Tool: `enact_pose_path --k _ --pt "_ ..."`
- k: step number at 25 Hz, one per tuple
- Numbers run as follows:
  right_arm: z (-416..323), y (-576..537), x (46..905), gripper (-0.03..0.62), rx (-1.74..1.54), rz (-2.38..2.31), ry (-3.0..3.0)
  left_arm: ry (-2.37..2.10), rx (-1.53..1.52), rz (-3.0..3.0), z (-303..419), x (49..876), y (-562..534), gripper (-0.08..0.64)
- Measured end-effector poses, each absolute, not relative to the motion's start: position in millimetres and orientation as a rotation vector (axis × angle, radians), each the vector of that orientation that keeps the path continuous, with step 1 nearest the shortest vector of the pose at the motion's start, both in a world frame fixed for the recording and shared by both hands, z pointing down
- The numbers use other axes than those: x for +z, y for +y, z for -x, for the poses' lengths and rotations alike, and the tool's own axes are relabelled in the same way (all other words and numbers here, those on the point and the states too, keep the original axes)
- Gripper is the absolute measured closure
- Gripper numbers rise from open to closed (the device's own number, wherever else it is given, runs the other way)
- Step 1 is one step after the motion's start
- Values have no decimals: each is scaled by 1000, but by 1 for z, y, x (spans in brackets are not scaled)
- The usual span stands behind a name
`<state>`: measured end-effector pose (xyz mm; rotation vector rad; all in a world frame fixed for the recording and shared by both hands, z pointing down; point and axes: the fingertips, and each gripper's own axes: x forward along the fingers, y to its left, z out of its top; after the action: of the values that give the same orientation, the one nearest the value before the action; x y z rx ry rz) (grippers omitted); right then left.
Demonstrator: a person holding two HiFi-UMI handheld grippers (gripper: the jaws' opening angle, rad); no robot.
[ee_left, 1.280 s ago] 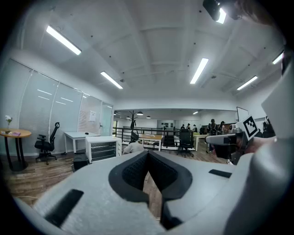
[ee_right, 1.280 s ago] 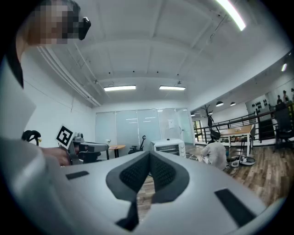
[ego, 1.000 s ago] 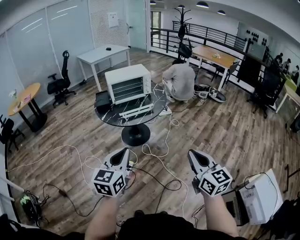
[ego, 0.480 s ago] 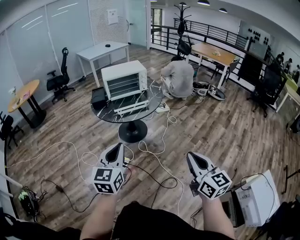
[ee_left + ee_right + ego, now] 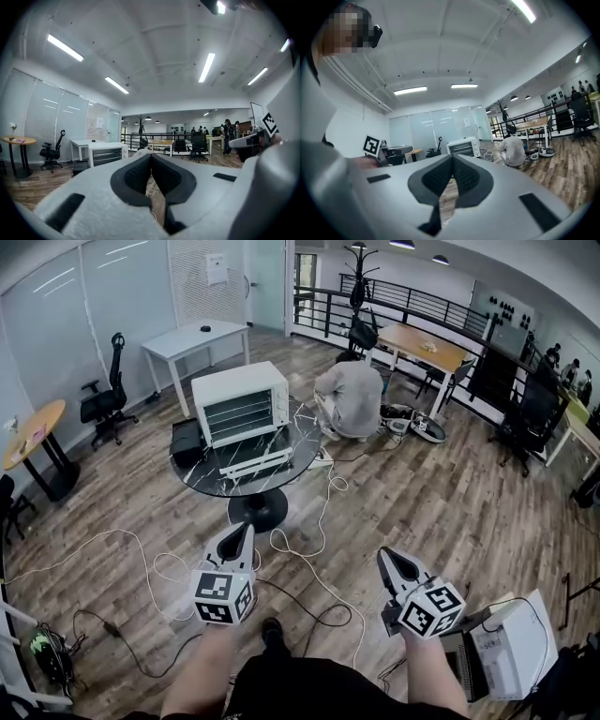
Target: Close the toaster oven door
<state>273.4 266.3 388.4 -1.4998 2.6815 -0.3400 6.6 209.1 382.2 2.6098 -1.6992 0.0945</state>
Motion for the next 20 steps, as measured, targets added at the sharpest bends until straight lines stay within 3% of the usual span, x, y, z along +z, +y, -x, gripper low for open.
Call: enact_pose_path --k 20 --pt "-141 80 406 586 -479 1441 2778 -1739 107 -2492 133 414 43 551"
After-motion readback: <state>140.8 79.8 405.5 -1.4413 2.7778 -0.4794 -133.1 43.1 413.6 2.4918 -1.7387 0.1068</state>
